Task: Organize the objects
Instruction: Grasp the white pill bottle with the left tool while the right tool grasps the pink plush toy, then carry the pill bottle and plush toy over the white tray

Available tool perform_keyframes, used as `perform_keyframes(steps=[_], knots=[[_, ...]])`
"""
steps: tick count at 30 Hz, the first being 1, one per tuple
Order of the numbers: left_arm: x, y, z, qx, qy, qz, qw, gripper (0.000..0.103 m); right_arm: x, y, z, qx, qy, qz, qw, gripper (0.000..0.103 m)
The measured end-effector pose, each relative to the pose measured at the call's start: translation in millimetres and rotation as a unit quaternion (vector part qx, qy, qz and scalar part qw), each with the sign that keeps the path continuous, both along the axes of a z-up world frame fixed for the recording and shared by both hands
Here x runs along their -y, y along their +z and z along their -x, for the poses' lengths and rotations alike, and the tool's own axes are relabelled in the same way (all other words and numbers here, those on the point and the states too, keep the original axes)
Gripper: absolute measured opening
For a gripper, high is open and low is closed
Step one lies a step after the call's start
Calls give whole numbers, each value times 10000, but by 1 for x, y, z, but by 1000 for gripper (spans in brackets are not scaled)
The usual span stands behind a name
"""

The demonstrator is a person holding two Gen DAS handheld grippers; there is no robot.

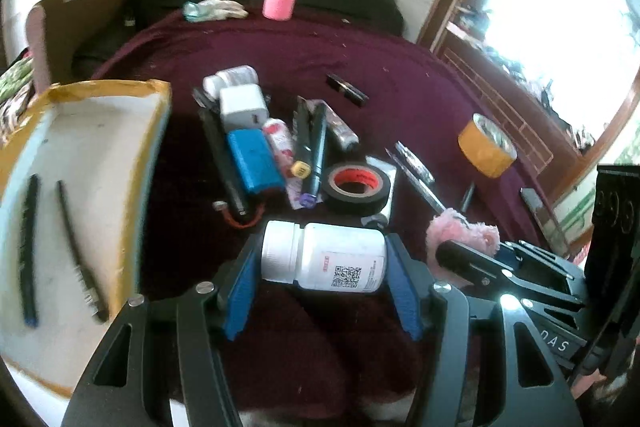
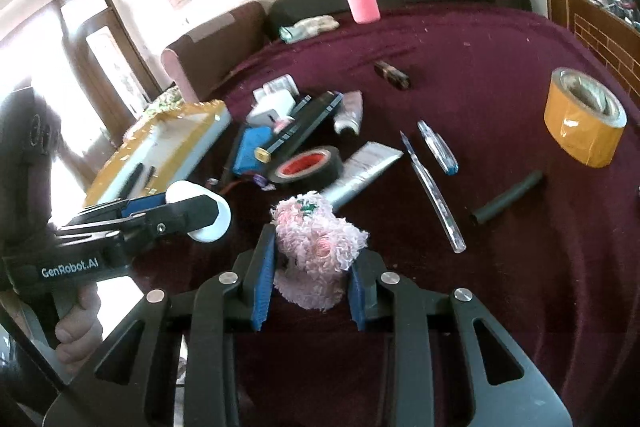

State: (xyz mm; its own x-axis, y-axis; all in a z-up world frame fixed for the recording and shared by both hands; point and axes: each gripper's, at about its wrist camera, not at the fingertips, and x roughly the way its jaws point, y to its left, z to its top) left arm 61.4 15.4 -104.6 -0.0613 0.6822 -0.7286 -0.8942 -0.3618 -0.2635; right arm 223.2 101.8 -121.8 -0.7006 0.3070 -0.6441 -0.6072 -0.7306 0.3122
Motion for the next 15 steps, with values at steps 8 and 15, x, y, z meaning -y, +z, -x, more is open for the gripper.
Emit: perform_keyframes(steps=[8,15], knots=[[64,38,23,-129,738,-101,9971,54,31,36,20,-366,543,-215,9976,29],[99,51,61,-284,1543,24,9876,54,52,54,62,-522,1165,-266,9915,29]])
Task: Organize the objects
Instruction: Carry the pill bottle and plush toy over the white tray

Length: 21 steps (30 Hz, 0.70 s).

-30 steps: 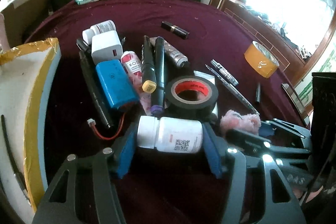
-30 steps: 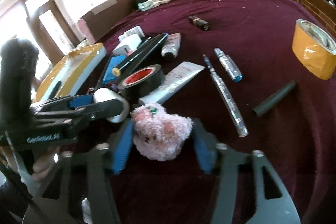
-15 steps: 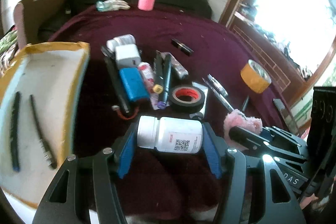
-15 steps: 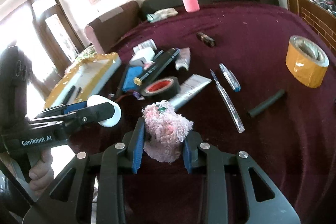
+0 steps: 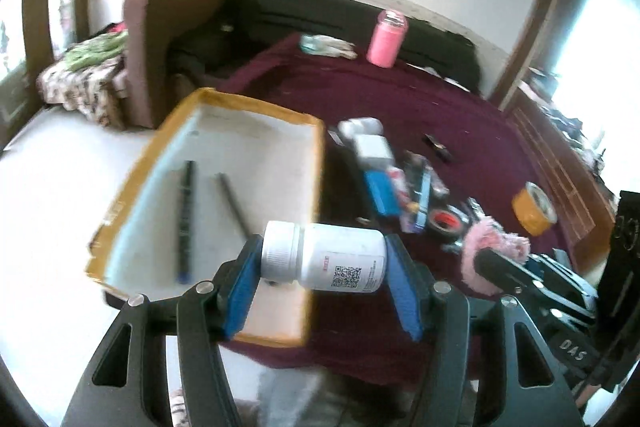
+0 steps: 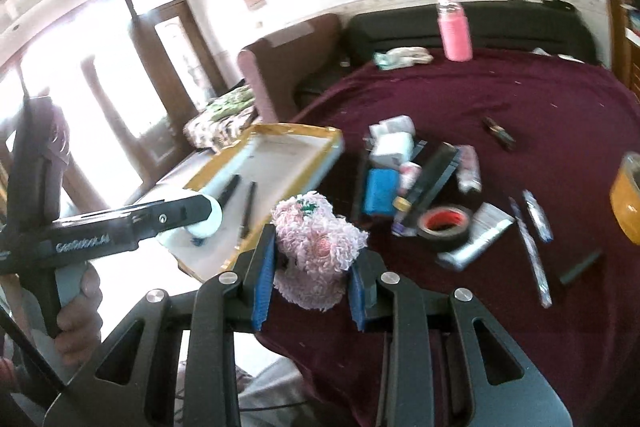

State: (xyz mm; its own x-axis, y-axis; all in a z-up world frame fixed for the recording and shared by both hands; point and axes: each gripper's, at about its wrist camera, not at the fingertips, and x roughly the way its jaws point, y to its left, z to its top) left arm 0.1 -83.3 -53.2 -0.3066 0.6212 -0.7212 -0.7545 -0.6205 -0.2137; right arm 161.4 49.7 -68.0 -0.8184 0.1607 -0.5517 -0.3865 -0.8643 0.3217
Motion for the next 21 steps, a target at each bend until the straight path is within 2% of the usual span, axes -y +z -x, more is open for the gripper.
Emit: perform_keyframes(steps=[6,10,21], knots=[[8,-21,37,40,313,293,9991,54,-3,-2,41,19,290,157,9995,29],[7,-43,55,144,350,536,9978,54,-4,-6,74,149,476,172,9986,29],[-16,-75,61,194,-317,1192,9922,54,-12,-23,158,477,1097,282,9924,29]])
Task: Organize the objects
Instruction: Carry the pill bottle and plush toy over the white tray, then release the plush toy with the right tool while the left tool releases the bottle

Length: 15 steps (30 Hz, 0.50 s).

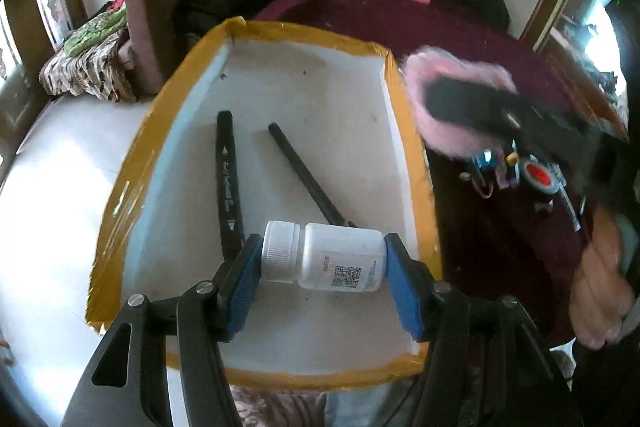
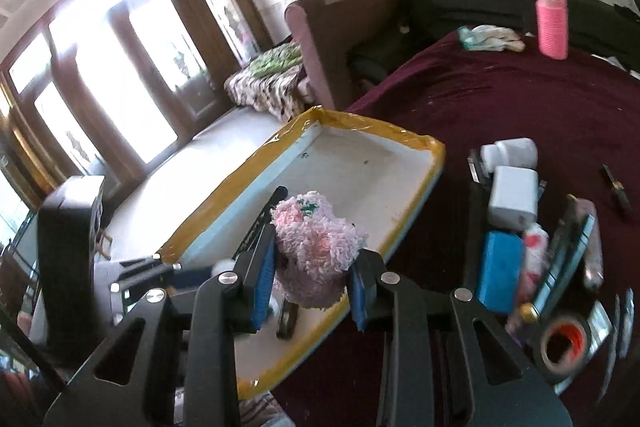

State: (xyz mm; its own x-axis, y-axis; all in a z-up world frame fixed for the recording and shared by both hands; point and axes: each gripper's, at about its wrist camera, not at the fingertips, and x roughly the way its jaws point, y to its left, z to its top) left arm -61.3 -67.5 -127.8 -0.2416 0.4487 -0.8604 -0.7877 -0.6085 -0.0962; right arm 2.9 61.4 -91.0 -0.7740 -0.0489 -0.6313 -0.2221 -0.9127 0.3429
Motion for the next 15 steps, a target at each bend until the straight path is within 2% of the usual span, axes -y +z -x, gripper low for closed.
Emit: perform_keyframes(steps=[6,15], knots=[[-2,-9,5,-19,-102,284,9995,54,-12,-16,39,270,208,117,9993,29],[-1,-14,10,-27,-138,326,9994,54,-11,-45,76,788,325,-59,9963,29]])
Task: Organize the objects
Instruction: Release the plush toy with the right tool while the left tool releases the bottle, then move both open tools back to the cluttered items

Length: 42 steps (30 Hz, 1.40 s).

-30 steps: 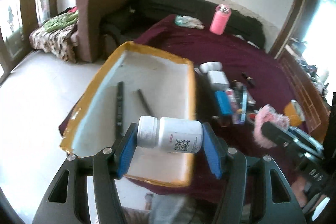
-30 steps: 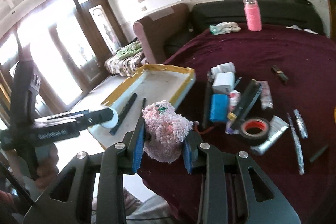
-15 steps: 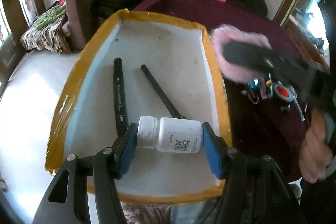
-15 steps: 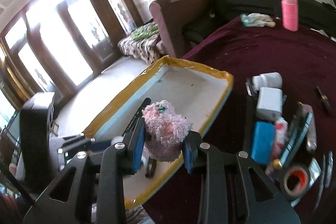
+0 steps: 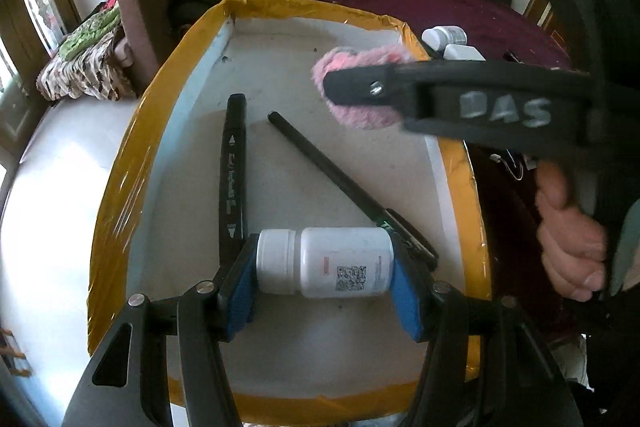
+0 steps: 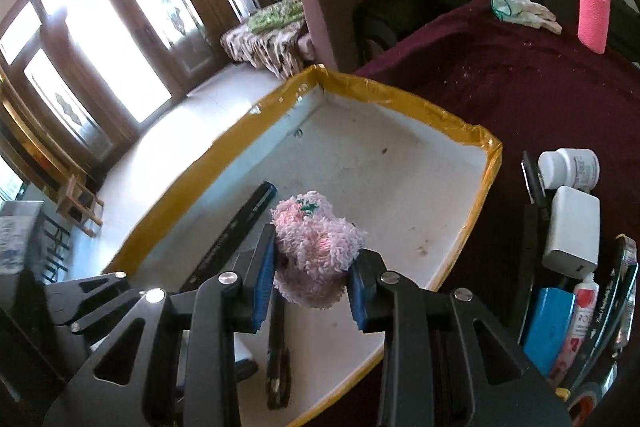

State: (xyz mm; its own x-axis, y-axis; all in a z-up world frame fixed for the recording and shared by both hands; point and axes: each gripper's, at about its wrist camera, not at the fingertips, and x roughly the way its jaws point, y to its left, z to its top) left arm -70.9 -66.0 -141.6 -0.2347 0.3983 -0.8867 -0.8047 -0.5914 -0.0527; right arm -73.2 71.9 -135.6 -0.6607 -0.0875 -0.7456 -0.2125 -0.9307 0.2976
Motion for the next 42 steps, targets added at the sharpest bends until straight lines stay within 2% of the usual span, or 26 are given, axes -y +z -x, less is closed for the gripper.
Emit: perform_keyframes(steps=[7,9,10,12,15,17,20,26,31,37,42], knots=[[6,0,0,10,-38,-193,9998,54,6,-16,18,458,-65,-225,9987,33],[9,0,5,70,17,-340,9994,54,10,-17,16,500,-99,-320,9982,40],[12,1,6,94,65,-422,9990,55,8,-18,15,468,-80,-266,9985,41],[16,3,8,97,158,-625,9979,55,6,-15,11,323,-23,-94,9994,51],[23,14,1,-65,264,-987,9947,60,-3,-5,1,-56,-17,218,9997,63],[24,22,-6,-268,246,-1107,9932,66,-6,5,-9,-319,-29,350,9989,69],[25,32,-21,-502,215,-1230,9909,68,-7,20,-26,-576,-121,377,9976,70],[17,46,-55,-274,-59,-1516,9880,68,-14,42,-82,-953,-458,470,9933,70],[-3,56,-83,-60,-440,-1700,9844,68,-27,48,-153,-1188,-968,652,9860,70],[-42,59,-111,213,-732,-1660,9832,68,-34,44,-227,-1177,-1680,624,9767,70],[-55,57,-131,510,-824,-1616,9821,68,-40,41,-270,-1074,-2112,470,9704,69]])
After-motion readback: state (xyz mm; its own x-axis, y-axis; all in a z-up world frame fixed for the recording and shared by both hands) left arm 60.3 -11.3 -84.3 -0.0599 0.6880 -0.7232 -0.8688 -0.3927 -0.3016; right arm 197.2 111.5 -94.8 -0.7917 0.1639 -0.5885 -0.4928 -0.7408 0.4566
